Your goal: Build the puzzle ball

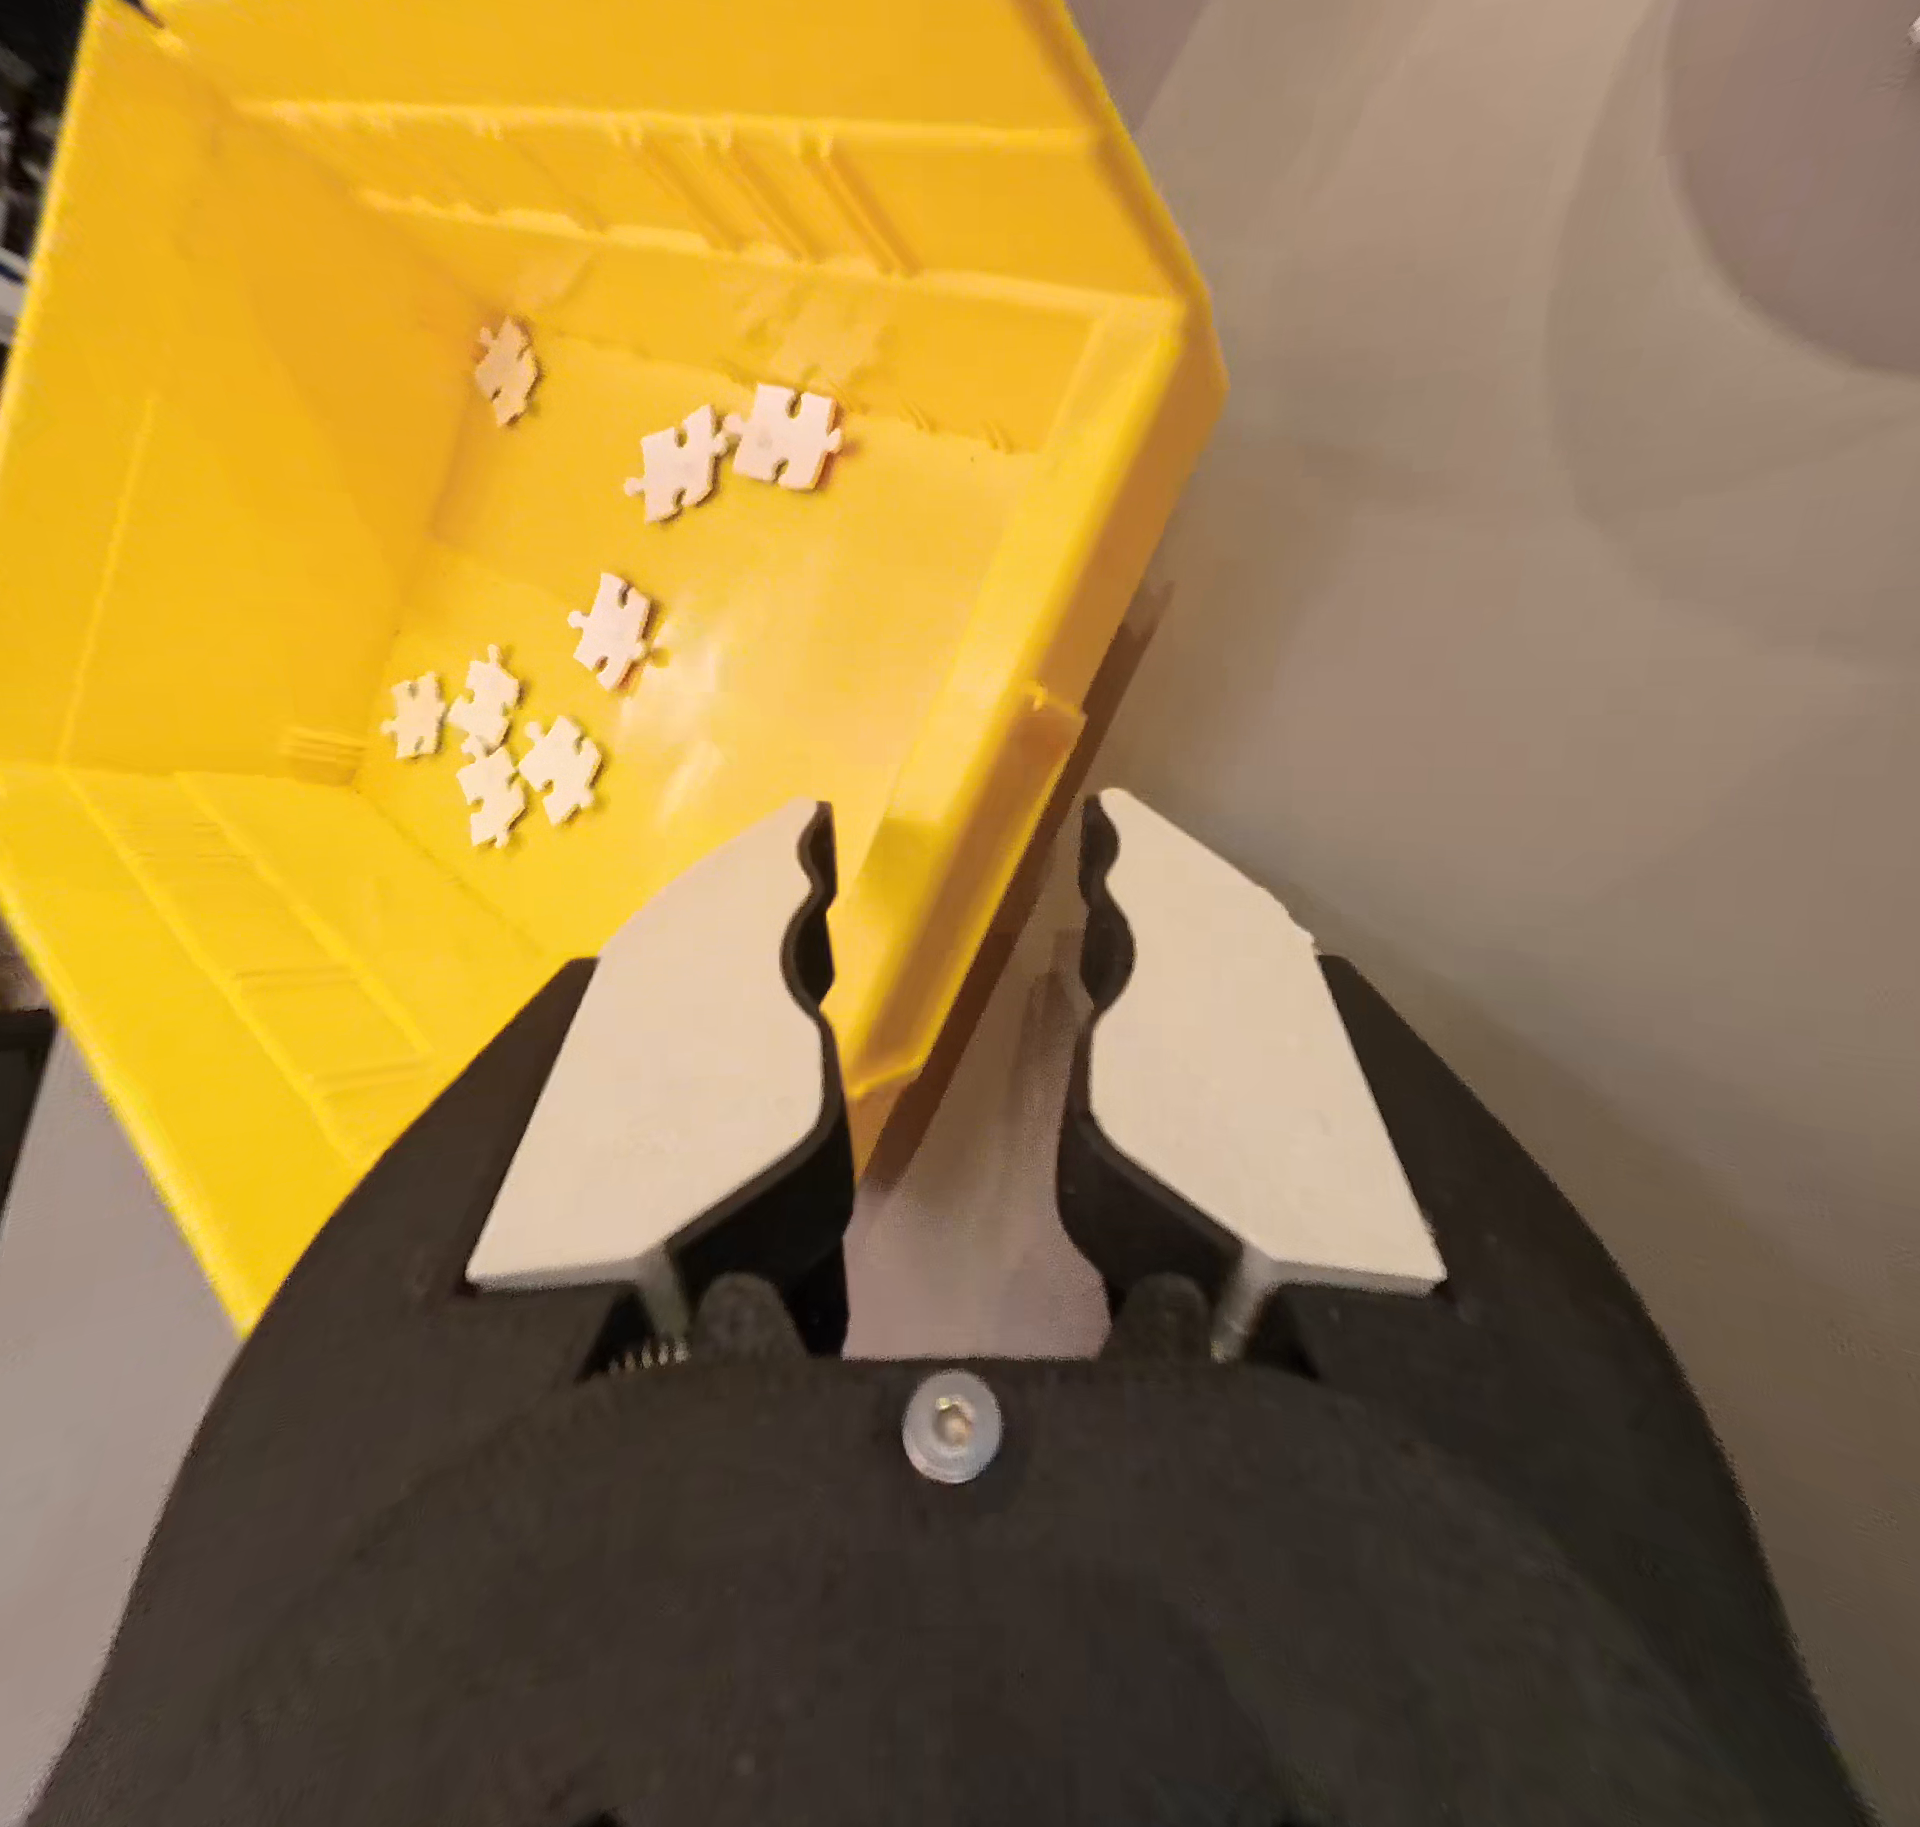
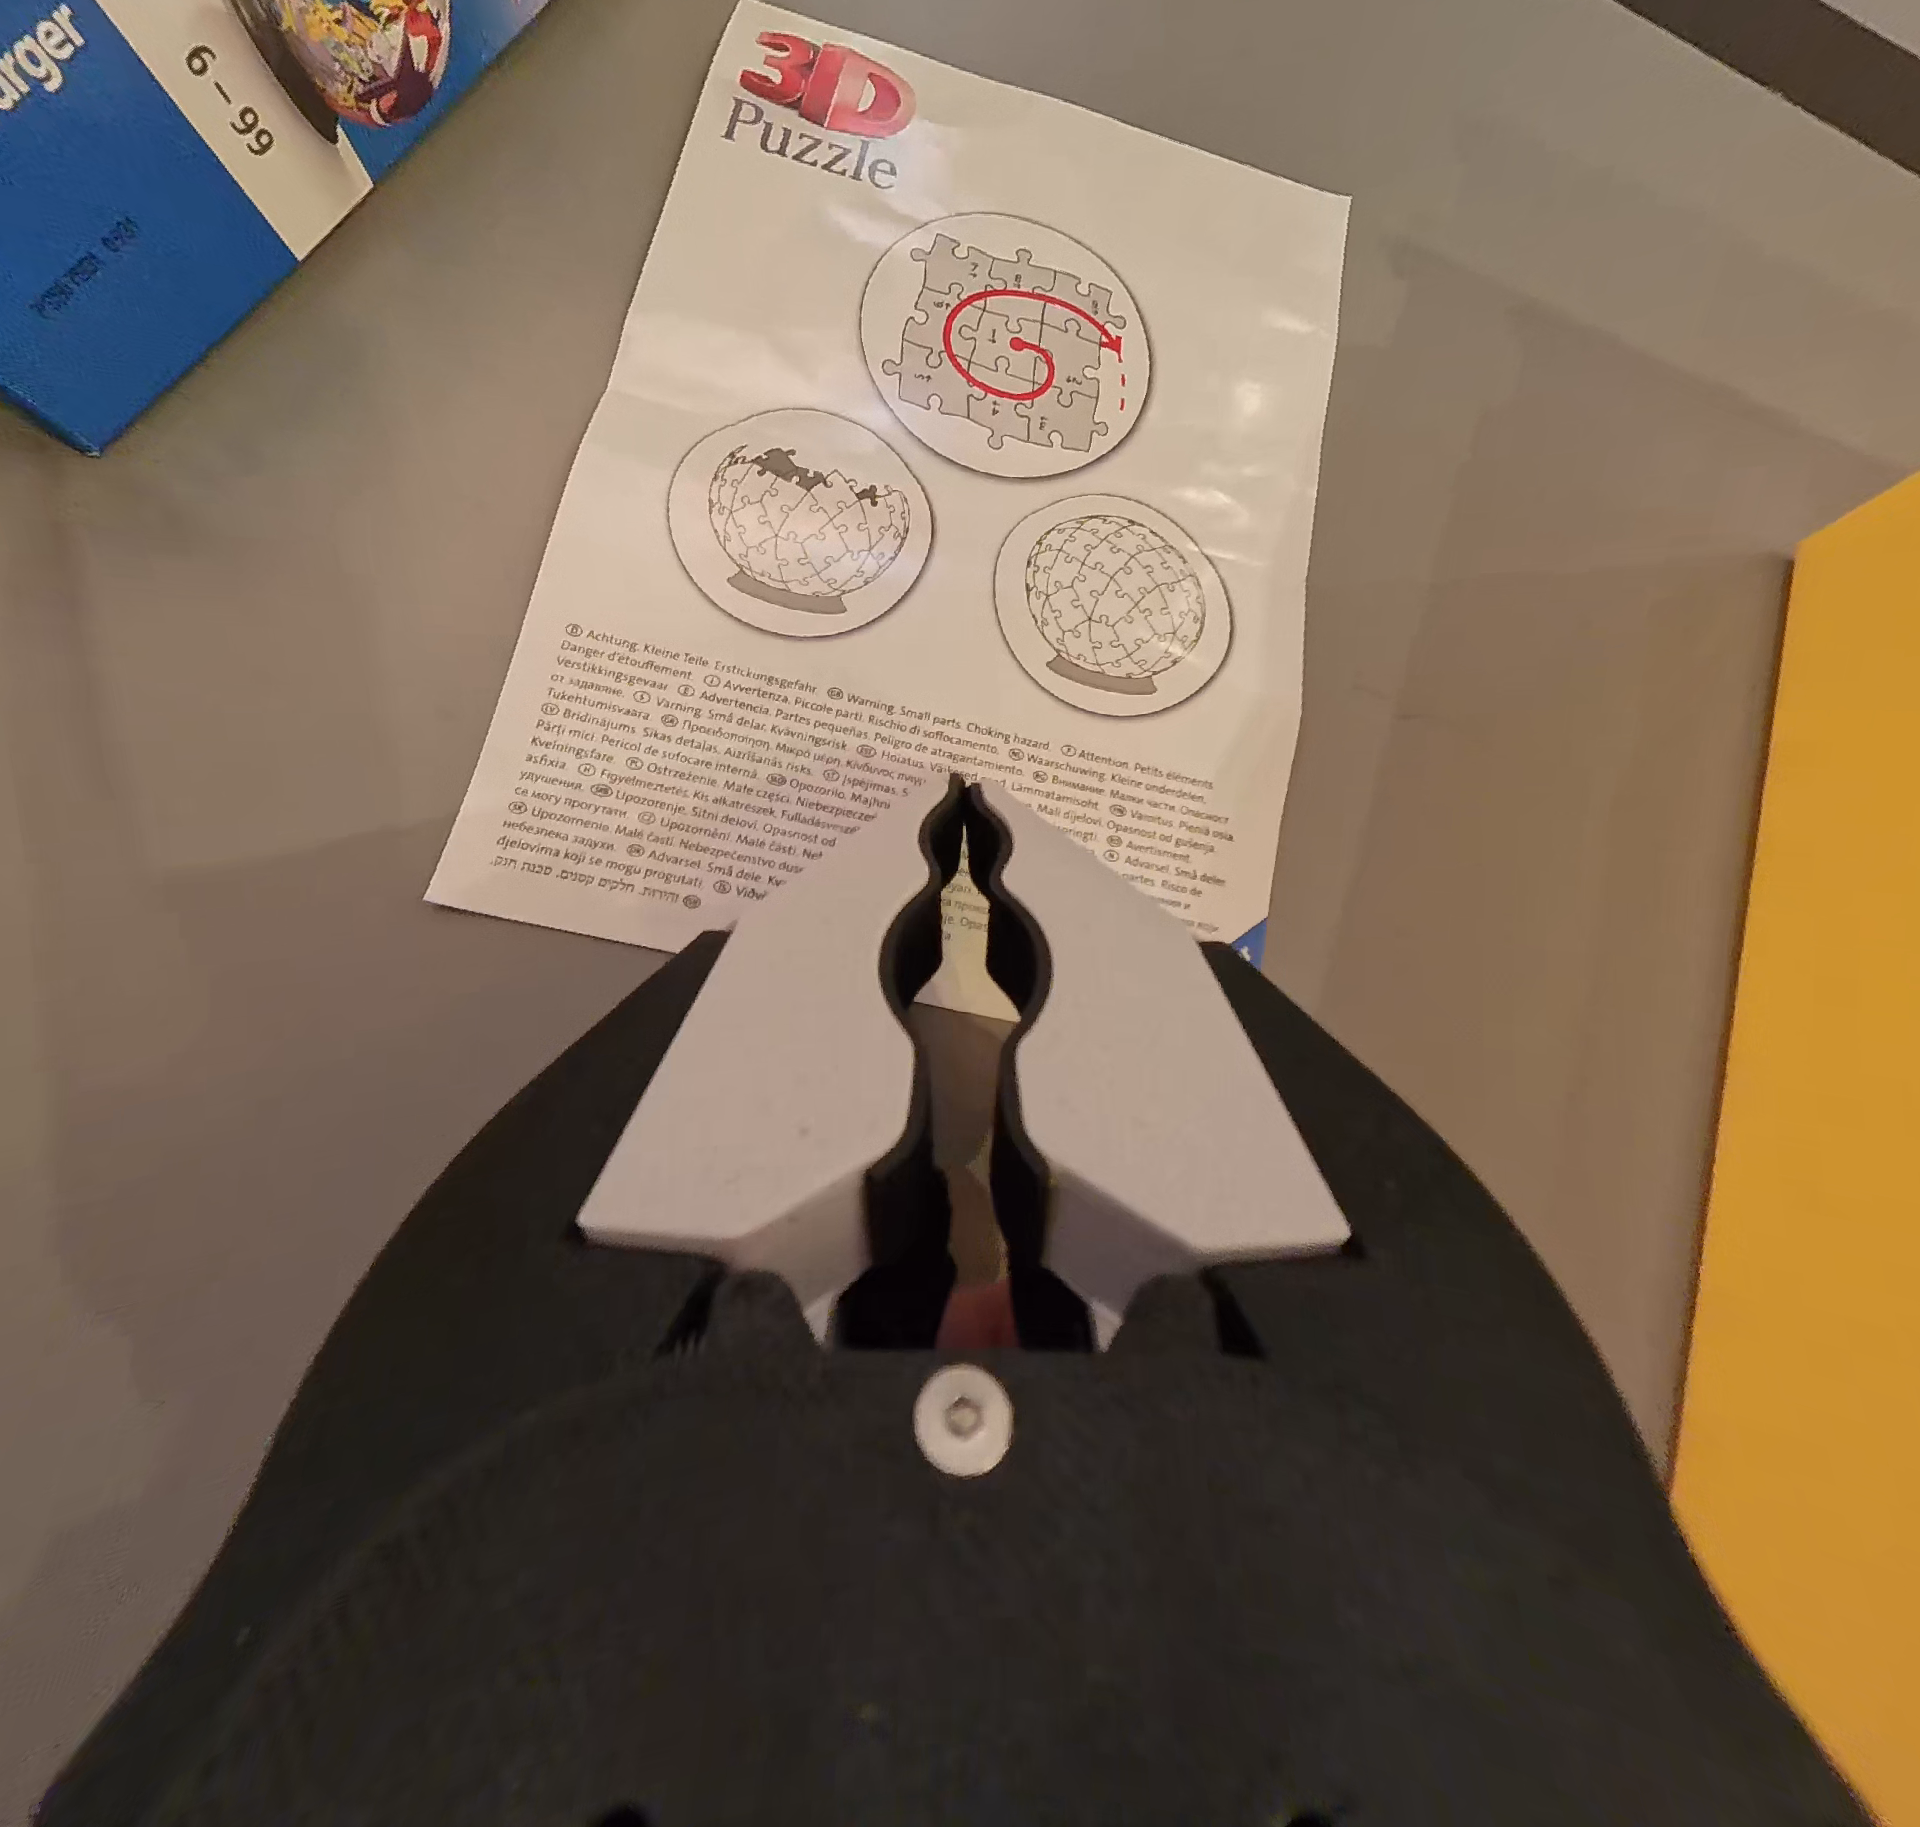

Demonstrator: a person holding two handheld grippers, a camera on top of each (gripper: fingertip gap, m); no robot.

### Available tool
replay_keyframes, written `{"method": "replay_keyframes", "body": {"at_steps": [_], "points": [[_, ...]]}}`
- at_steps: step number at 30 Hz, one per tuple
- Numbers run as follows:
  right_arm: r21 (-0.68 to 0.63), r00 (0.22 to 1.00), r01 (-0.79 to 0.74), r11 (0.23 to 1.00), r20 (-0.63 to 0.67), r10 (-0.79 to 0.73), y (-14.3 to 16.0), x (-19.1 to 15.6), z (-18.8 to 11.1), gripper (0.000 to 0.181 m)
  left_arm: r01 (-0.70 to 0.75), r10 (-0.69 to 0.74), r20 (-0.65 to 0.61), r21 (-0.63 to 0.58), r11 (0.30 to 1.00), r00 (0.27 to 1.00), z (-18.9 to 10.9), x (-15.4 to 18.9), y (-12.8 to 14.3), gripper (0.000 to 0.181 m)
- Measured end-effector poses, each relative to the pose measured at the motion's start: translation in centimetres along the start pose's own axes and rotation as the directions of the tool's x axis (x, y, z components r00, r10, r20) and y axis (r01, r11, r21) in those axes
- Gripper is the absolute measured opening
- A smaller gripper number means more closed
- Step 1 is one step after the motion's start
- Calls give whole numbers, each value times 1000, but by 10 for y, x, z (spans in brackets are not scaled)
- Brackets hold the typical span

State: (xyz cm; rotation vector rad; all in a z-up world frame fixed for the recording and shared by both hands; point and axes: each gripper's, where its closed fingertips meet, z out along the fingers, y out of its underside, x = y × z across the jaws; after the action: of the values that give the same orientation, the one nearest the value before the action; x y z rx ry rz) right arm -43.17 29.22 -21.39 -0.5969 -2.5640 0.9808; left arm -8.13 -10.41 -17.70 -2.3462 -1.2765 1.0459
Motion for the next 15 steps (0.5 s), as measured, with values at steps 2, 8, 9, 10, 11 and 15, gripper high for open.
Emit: {"method": "replay_keyframes", "body": {"at_steps": [2,8,9,10,11,15], "points": [[22,1000,-10,1000,-2,11,0,0,0,0,-1,2,59,-14,1000,998,-8,-10,7,46],[32,1000,-1,999,-7,1,0,0,0,0,123,-136,222,74,990,965,-41,-48,16,51],[33,1000,2,999,-8,-1,0,0,0,0,146,-166,264,97,985,950,-50,-57,16,52],[34,1000,3,999,-8,-2,0,0,0,0,169,-199,298,121,978,934,-58,-65,16,53],[35,1000,2,999,-7,-2,0,0,0,0,193,-230,326,143,971,917,-65,-72,17,56],[39,1000,-7,999,2,7,-1,0,0,0,301,-316,400,102,948,860,-75,-91,45,62]]}}
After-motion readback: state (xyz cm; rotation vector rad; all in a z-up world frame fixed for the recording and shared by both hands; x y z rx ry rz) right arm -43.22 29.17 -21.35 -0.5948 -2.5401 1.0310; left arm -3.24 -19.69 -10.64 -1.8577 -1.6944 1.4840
